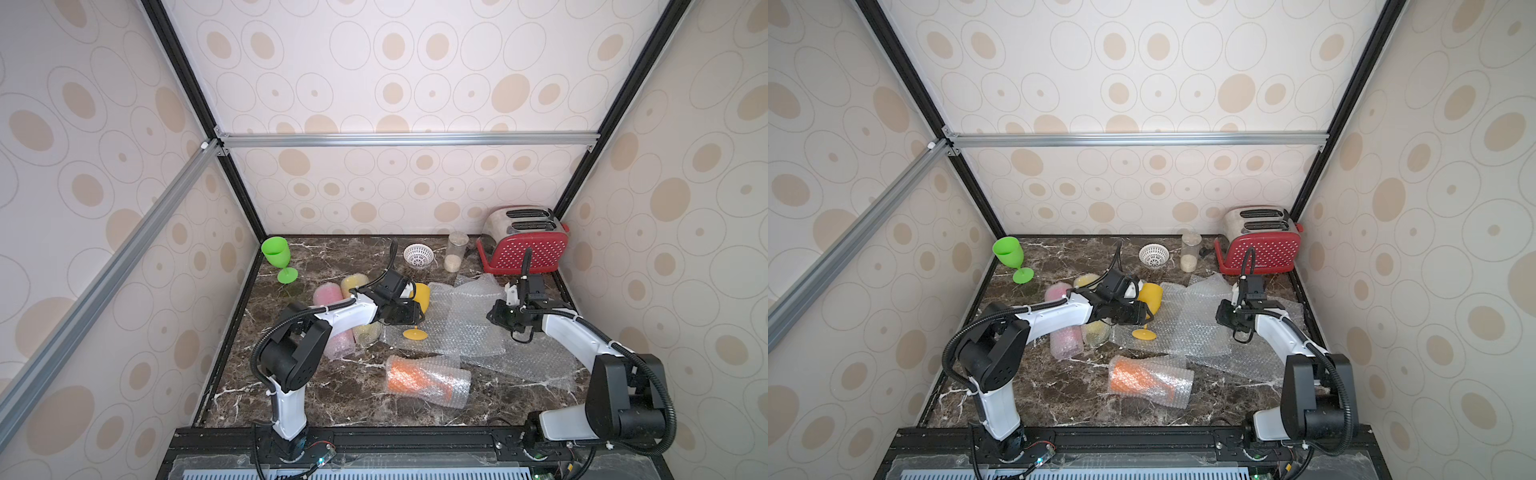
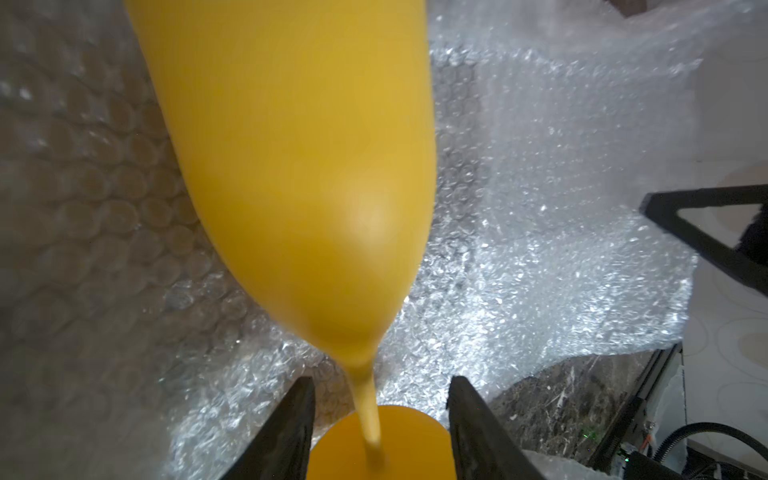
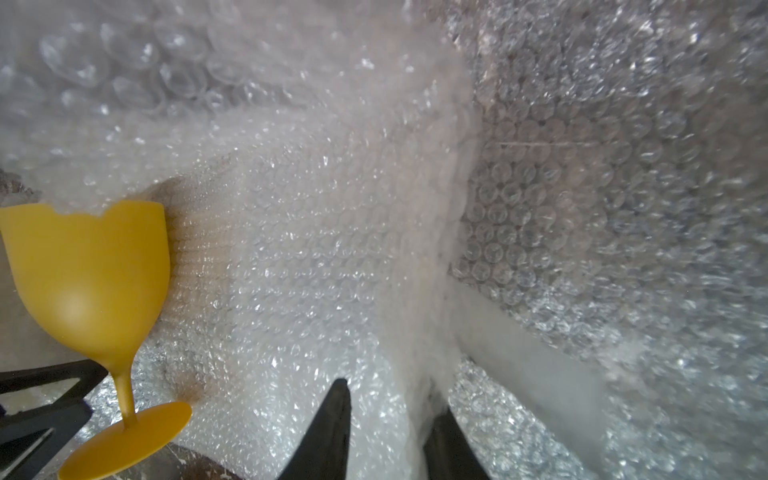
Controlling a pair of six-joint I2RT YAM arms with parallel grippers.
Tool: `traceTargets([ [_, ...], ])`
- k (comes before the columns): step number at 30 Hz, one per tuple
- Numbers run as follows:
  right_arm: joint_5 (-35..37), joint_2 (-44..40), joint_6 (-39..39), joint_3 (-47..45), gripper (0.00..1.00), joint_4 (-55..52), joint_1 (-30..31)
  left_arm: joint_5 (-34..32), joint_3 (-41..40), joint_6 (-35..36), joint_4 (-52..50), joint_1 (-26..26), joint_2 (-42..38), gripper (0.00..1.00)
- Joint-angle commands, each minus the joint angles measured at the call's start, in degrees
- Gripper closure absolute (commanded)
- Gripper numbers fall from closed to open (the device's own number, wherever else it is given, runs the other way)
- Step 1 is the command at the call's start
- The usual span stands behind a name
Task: Unpack wine glasses from bubble wrap
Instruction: Pick up the wine glass from the bubble wrap.
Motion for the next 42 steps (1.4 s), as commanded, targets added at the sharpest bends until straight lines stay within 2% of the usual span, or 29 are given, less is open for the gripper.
traceTargets([
  [1,-0.9,-0.95,0.55,-0.88,0.7,0.25,-0.27,-1.43,0.61,0.5,-0.48,-0.52,2.62,0.5],
  [5,-0.73,-1.13,0.05,-0.55,0.7,-0.42,-0.27,-1.75,0.73,0.04,0.45,-0.6,4.15,0.56],
  [8,-0.02,-1.59,-0.62,-0.07,0.69,-1.49,-0.31,-2.1,0.69,0.54,-0.14,-0.58,4.4,0.67],
  [10,-0.29,-2.27,-0.93,0.39,0.61,-2.46,-0.34,-2.07,0.65,0.75,-0.47,-0.48,4.22,0.77],
  [13,-1.45,-3.42,-1.03,0.69,0.54,-3.1,-0.46,-2.0,0.54,0.83,-0.39,-0.52,3.48,0.82],
  [24,0.98,-6.46,-3.83,5.11,0.43,-10.8,-3.44,-1.28,1.7,1.8,-1.3,-0.52,0.18,0.84],
  [29,-2.06,-7.49,-4.53,6.35,0.43,-12.14,-6.88,-1.06,2.42,2.41,-2.0,-0.43,-1.74,0.84],
  [37,-8.05,-8.94,-3.61,8.75,0.43,-11.73,-6.92,1.36,2.64,2.82,-0.49,-0.43,-5.06,0.84],
  [42,-13.56,-7.78,-1.21,10.13,0.43,-10.0,-6.64,5.96,1.08,4.37,2.43,-0.07,-6.39,0.84],
])
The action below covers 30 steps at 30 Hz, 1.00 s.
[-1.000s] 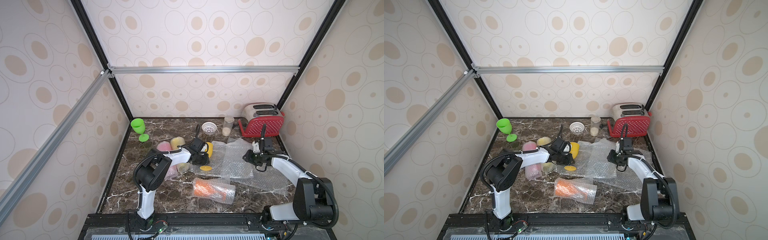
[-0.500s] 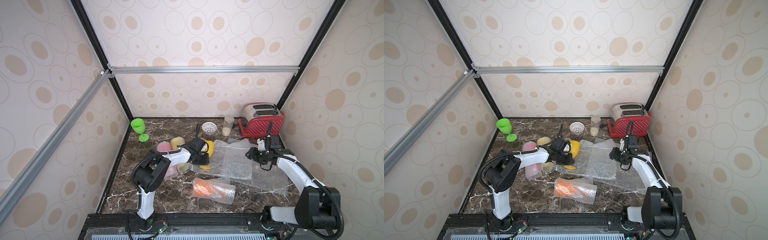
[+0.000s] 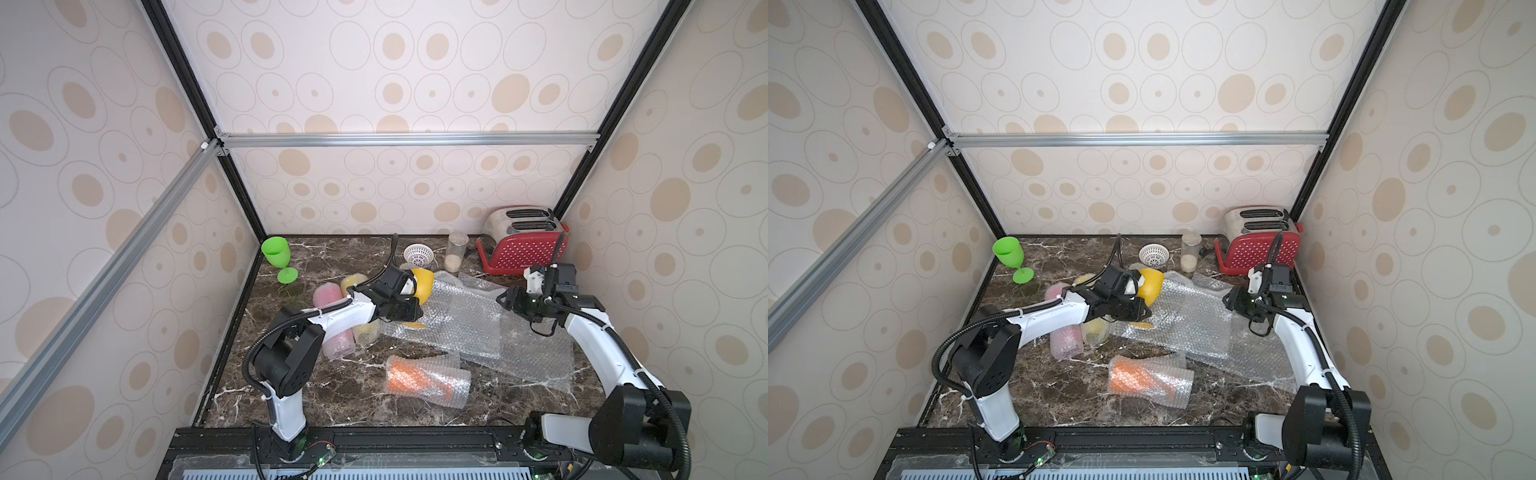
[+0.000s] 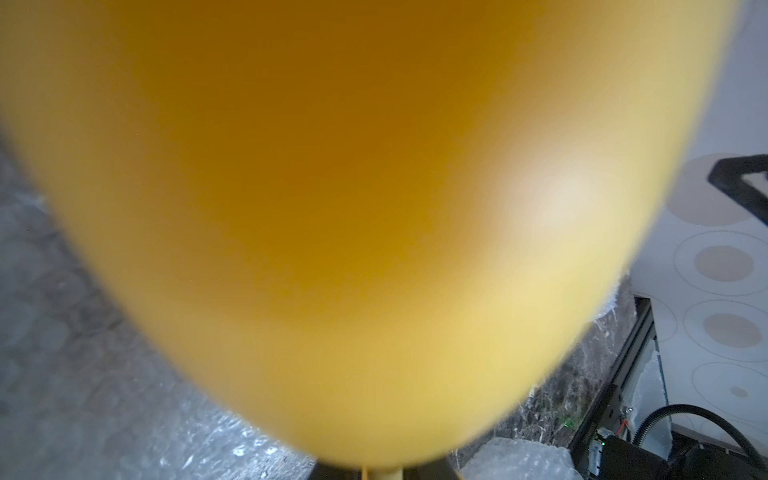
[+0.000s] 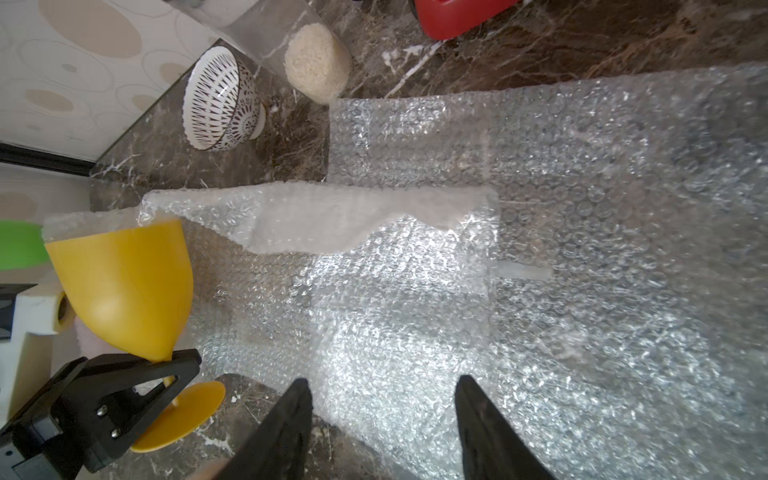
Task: Unpack wine glasses from bubble wrap
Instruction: Pick up the wine glass from the bubble wrap.
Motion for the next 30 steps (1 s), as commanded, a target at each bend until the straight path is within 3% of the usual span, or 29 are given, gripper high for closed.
traceTargets([
  [1,-4.87,0.43,1.81,1.92,0.43,0.32,0.66,4.09,0.12,2.66,2.01,0.26,-1.62,0.84],
  [9,-4.16,6.36,7.82,2.23,0.43,8.74,10.07,8.21,-1.49,2.82,4.08,1.21,-2.22,0.83],
  [17,-2.15,18.96,11.55,3.98,0.45,17.82,17.29,9.65,-3.13,1.74,6.05,2.6,-2.44,0.83],
  [23,-0.38,26.91,12.62,4.09,0.48,20.65,19.05,10.49,-3.99,1.13,7.23,3.68,-2.74,0.83],
  [30,1.97,29.29,11.67,1.49,0.48,20.12,19.05,10.87,-5.06,1.41,7.41,5.86,-5.06,0.83],
])
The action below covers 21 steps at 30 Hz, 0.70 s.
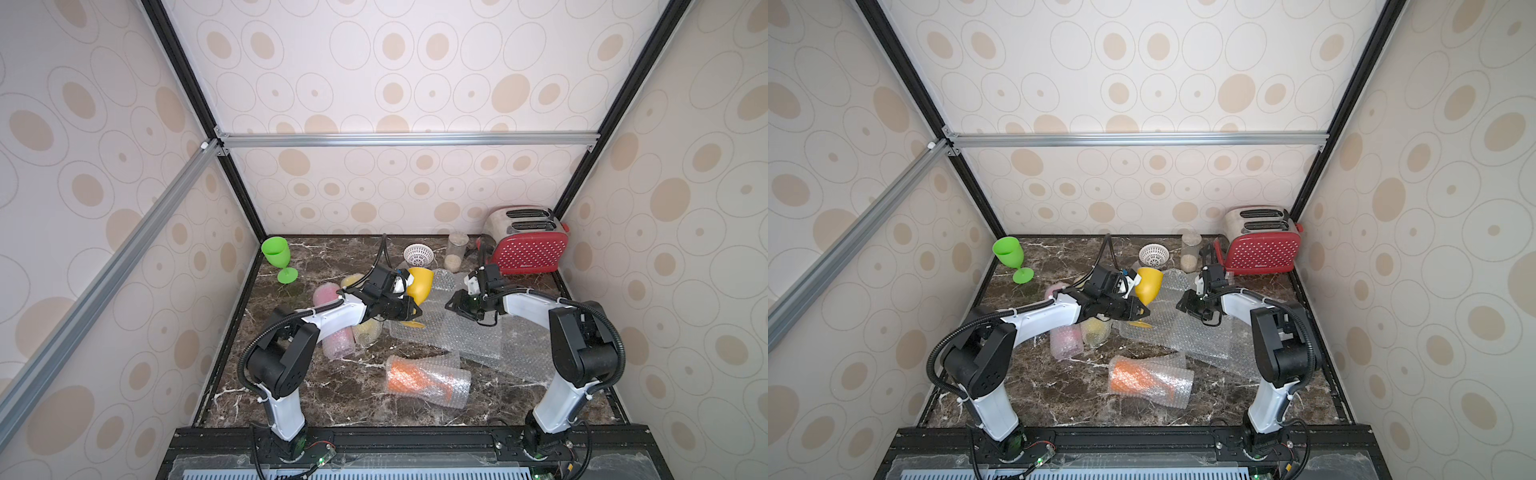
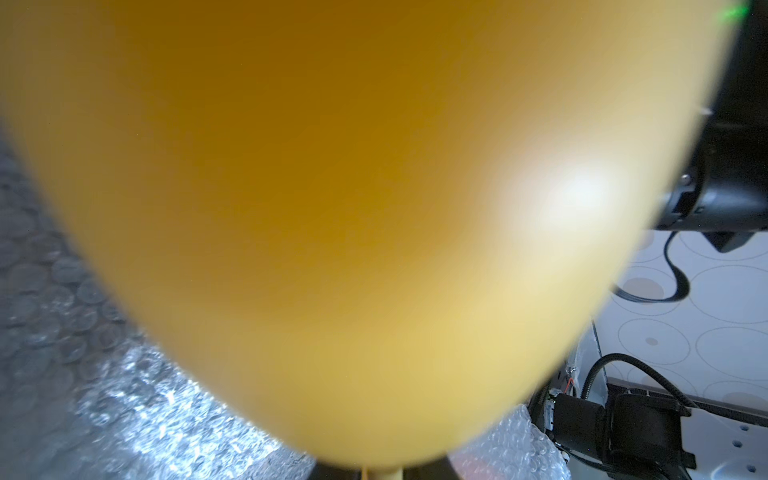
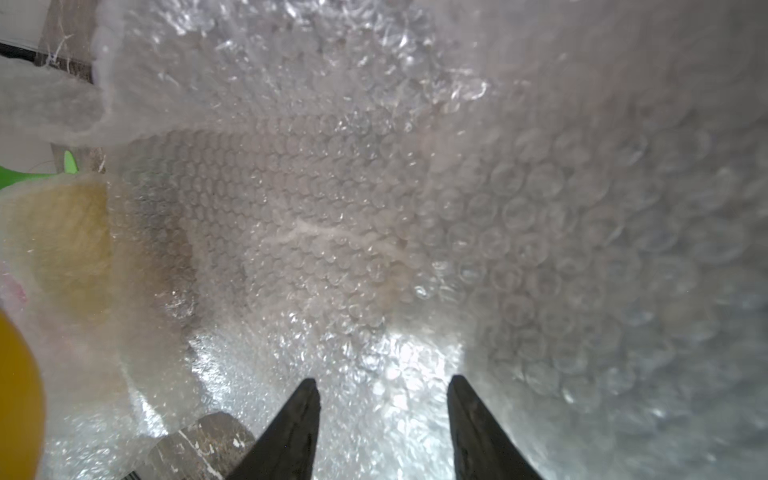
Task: Unpack wine glasses from bubble wrap
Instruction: Pick up the wine glass from the bubble wrap.
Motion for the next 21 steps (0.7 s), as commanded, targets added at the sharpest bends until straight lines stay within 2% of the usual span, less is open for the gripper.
traceTargets([
  [1,1.75,0.26,0.09,-1.55,0.48,0.47,-0.07,1.19,-0.05,0.38,1.34,1.38,-3.78,0.83],
  [7,1.36,-0.87,-0.76,-0.26,0.48,-1.38,-0.07,-0.09,-0.16,4.36,0.3,2.43,-6.22,0.84],
  [13,0.75,-6.82,-3.82,5.05,0.48,-7.43,-0.16,-7.35,-1.33,15.38,-3.06,2.22,-8.26,0.85],
  [18,-3.7,-10.23,-8.88,13.13,0.49,-15.9,-0.59,-14.3,-8.71,24.51,4.6,-0.34,-14.28,0.84],
  [21,-4.22,-10.93,-9.88,17.84,0.5,-20.93,-0.73,-17.23,-10.25,26.23,5.84,-1.38,-15.88,0.84],
])
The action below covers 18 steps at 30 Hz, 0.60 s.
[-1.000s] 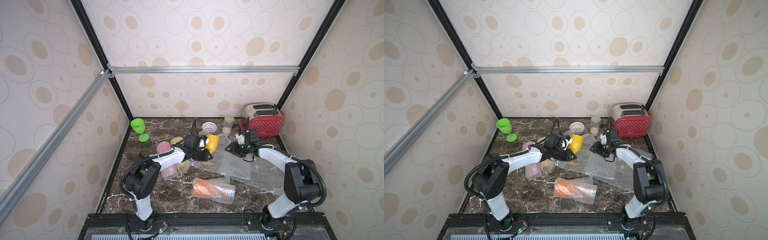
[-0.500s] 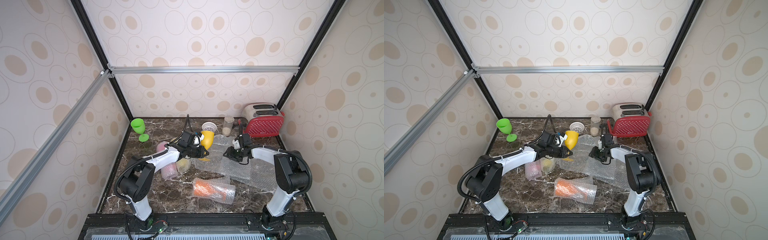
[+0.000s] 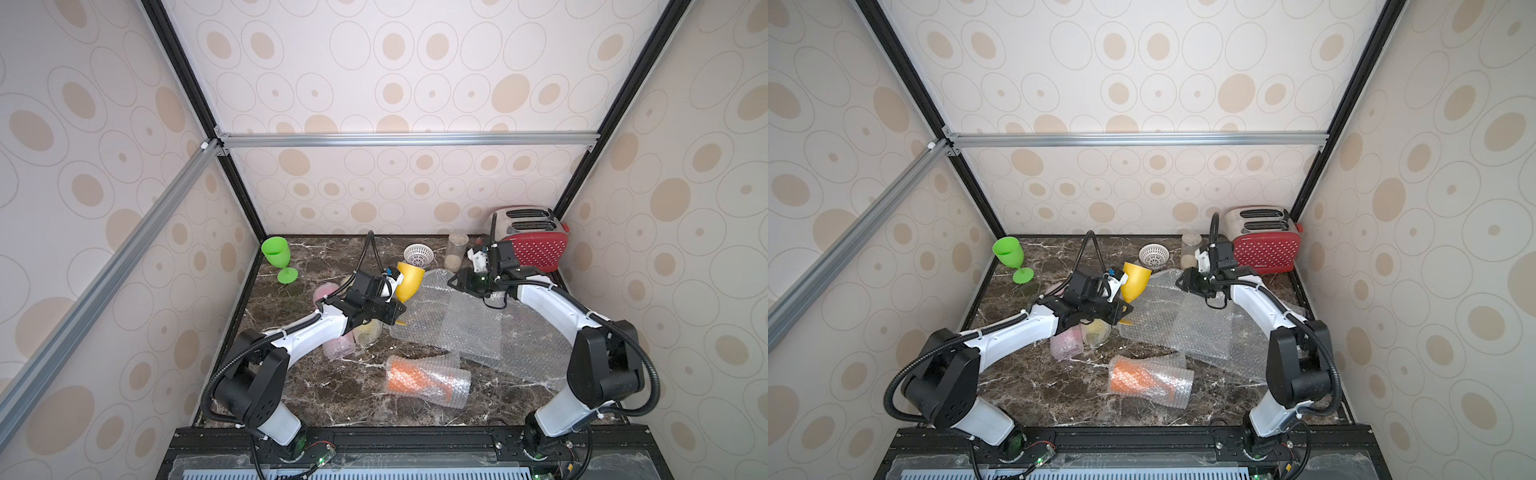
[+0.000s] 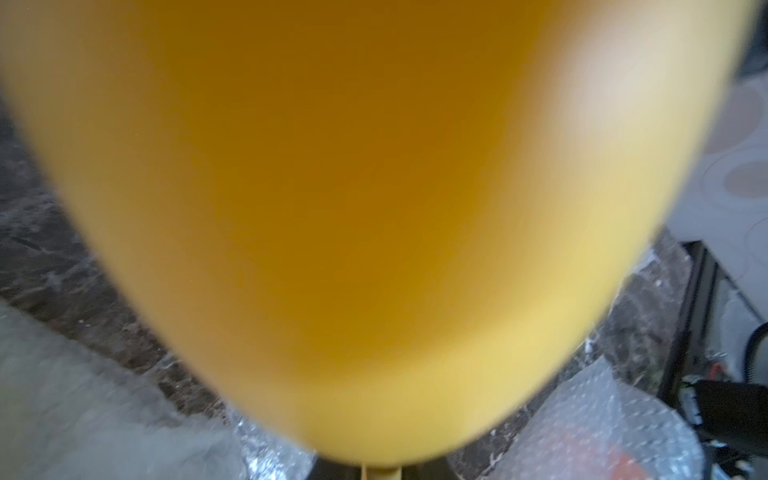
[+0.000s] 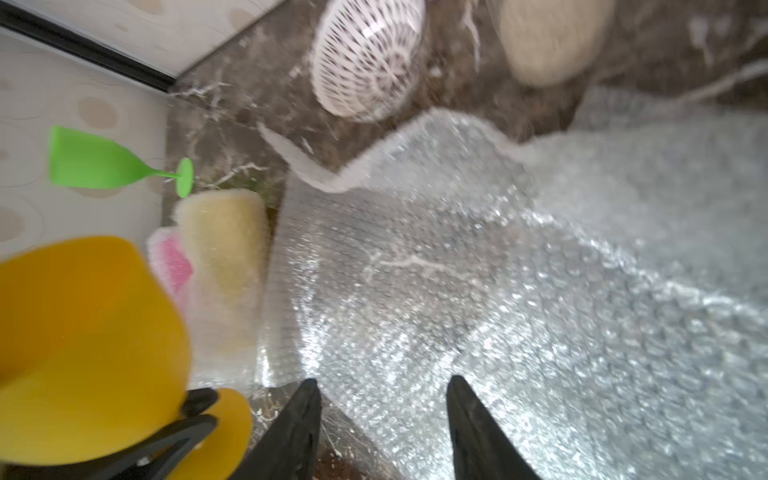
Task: Unpack wine glasses from bubble wrap
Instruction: Pick up the wine glass from the bubble wrap.
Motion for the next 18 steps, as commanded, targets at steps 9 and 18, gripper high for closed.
traceTargets([
  [9,-9.13,-1.07,1.53,11.57,0.54,-13.13,-0.47,-16.68,-10.01,13.2,16.24,-7.14,-8.72,0.85],
  [18,-15.5,-3.23,2.85,11.94,0.53,-13.28,0.46,-26.59,-16.47,23.64,26.72,-12.23,-11.56,0.87],
])
